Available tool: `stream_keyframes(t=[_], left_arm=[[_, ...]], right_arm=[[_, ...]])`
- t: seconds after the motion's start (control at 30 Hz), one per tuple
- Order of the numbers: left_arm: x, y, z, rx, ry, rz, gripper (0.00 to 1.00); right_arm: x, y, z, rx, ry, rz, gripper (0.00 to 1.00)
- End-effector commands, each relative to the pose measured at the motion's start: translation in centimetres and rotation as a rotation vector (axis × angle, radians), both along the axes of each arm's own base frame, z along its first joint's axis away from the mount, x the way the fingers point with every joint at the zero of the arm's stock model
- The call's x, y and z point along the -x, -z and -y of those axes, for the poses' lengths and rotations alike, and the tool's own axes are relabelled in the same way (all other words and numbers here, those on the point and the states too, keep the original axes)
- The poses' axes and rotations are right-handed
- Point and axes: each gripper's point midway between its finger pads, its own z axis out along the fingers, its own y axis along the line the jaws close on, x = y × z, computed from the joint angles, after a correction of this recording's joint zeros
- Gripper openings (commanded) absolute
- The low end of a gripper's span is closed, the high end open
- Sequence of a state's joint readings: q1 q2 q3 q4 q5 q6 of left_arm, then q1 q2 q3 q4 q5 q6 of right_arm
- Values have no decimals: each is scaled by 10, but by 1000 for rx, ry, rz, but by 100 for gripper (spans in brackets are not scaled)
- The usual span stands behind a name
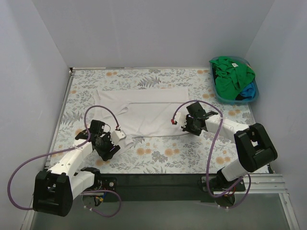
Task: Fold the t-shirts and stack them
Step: Fold the tshirt
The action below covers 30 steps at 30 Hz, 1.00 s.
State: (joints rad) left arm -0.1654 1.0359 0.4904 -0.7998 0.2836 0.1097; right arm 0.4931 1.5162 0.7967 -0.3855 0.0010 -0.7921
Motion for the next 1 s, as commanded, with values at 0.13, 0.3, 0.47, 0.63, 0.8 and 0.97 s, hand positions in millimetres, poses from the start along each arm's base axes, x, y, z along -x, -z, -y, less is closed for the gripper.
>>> stream_keyframes(t=[0.13, 0.3, 0.47, 0.63, 0.8, 0.97], left_arm=[[6, 19, -16, -120, 64, 20, 25], [3, 2, -15, -124, 79, 26, 0], [-13, -49, 3, -34, 39, 48, 0], [-14, -90, 12, 16, 28, 39, 0], [-28, -115, 11, 8, 12, 107, 0], [-80, -140, 14, 24, -35, 188, 0]], right_arm=[[-2, 2, -3, 5, -10, -17, 1], [-1, -5, -3, 0, -6, -12, 1], [4, -19, 0, -5, -3, -3, 1], [17, -34, 9, -7, -2, 4, 1], [27, -52, 15, -22, -8, 31, 1], [6, -68, 15, -35, 7, 53, 1]])
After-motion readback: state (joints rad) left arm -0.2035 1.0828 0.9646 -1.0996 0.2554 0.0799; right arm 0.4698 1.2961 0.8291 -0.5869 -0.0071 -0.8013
